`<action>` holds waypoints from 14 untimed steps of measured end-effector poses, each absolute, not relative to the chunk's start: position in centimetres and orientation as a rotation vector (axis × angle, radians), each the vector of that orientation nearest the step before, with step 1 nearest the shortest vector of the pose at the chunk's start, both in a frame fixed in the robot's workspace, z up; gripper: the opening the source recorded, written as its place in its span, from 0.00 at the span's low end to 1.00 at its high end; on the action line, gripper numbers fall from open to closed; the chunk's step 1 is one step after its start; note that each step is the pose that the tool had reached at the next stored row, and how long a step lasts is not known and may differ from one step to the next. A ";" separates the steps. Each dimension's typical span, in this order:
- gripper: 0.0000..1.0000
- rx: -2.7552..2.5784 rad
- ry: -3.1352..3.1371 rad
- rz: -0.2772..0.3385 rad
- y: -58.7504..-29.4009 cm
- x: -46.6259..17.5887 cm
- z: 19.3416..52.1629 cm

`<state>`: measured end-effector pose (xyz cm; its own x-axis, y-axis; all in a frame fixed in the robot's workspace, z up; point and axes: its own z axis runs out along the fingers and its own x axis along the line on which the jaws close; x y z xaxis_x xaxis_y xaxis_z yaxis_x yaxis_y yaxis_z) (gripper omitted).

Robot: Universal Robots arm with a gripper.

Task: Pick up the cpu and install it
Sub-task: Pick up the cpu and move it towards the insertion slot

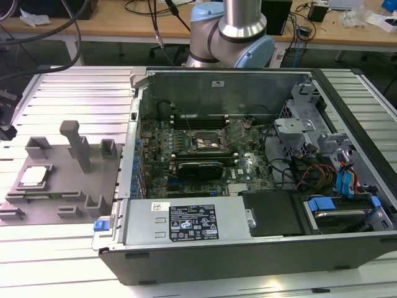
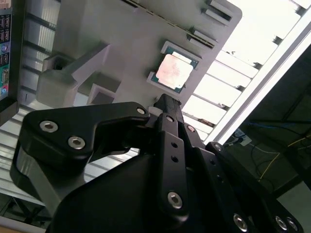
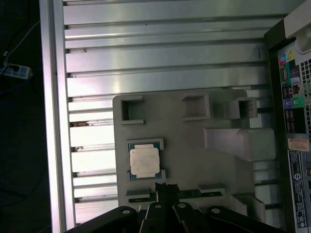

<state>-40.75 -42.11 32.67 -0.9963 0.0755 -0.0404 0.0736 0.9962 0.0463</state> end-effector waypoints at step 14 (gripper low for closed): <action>0.11 0.116 3.096 0.071 -42.1 -41.5 32.3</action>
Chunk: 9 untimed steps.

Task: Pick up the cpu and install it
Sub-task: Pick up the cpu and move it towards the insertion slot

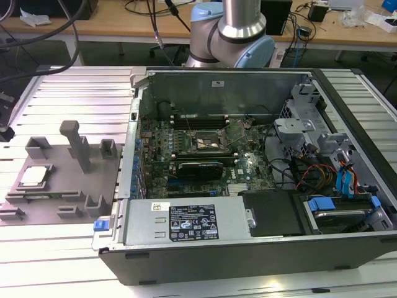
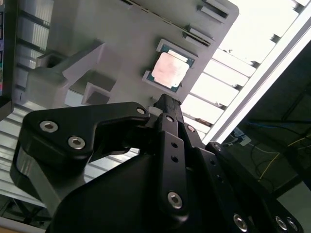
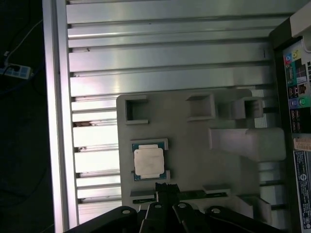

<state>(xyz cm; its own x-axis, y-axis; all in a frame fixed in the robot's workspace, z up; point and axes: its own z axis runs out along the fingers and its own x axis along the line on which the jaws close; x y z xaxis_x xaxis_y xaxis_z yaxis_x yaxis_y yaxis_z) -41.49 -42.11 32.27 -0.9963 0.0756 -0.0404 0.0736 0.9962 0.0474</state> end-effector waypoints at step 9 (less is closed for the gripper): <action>0.11 0.116 3.096 0.071 -42.1 -42.5 31.8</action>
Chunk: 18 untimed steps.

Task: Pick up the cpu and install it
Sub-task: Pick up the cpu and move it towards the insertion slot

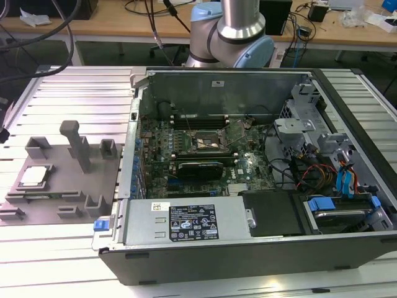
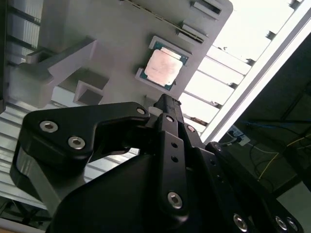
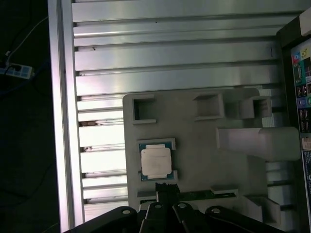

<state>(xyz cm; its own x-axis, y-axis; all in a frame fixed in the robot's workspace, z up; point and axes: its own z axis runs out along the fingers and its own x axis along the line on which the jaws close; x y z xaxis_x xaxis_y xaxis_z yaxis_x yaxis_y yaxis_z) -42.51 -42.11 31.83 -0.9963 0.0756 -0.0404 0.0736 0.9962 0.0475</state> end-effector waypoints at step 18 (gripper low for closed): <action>0.11 0.116 3.097 0.071 -42.1 -42.7 27.6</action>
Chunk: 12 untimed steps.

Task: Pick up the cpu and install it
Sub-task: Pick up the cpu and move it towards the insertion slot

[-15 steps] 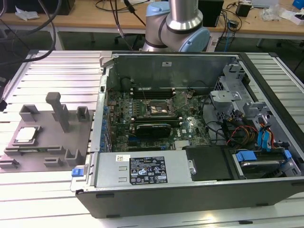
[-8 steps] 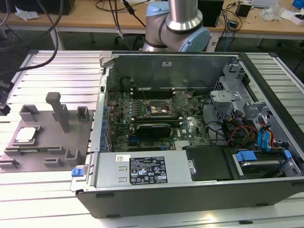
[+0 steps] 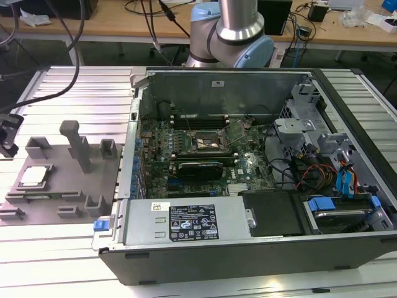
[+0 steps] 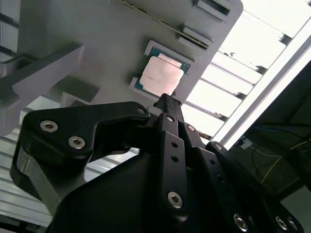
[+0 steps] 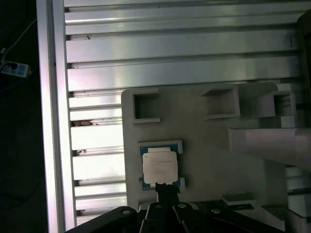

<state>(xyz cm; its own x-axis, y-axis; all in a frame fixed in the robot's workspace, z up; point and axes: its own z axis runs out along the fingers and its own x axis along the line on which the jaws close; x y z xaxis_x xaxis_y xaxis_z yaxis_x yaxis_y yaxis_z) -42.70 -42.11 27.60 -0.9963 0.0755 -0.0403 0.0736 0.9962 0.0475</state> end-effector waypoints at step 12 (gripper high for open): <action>0.11 0.116 3.097 0.075 -42.1 -42.7 26.6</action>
